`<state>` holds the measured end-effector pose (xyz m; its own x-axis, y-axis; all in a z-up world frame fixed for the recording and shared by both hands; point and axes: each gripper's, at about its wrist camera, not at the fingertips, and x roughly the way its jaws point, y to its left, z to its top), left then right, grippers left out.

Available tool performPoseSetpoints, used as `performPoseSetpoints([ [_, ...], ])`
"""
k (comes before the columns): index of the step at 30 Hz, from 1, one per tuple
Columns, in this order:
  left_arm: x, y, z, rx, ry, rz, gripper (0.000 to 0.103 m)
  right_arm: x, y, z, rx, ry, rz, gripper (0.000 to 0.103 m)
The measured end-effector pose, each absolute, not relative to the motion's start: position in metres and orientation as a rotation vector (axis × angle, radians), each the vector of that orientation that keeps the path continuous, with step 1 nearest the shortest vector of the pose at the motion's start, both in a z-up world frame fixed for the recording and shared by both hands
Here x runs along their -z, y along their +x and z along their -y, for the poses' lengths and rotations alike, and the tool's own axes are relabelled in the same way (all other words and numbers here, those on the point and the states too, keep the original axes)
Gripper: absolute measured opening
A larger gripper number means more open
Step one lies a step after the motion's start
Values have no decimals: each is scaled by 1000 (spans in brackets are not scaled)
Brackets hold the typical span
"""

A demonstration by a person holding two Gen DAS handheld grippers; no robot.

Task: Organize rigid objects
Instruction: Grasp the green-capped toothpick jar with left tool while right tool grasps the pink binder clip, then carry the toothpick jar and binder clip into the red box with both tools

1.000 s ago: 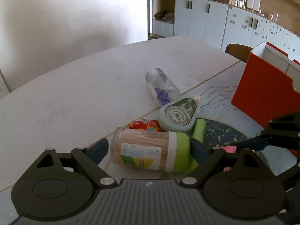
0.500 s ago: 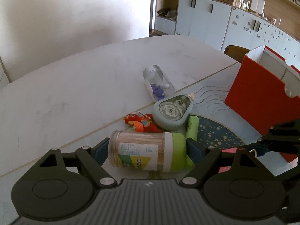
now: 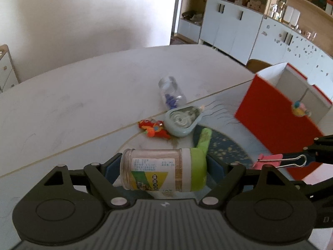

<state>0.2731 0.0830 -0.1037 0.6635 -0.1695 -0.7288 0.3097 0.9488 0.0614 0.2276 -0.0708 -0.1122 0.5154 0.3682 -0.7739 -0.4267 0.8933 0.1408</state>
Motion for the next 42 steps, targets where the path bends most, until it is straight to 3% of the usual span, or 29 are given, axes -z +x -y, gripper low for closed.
performPoseSetpoints([
  [21,20,220,-9,370,205,-726,85,45,204,153,-445,-43,-788,48],
  [42,37,233,138,354,212,-747,85,63,237,286,-463,-11,-800,48],
])
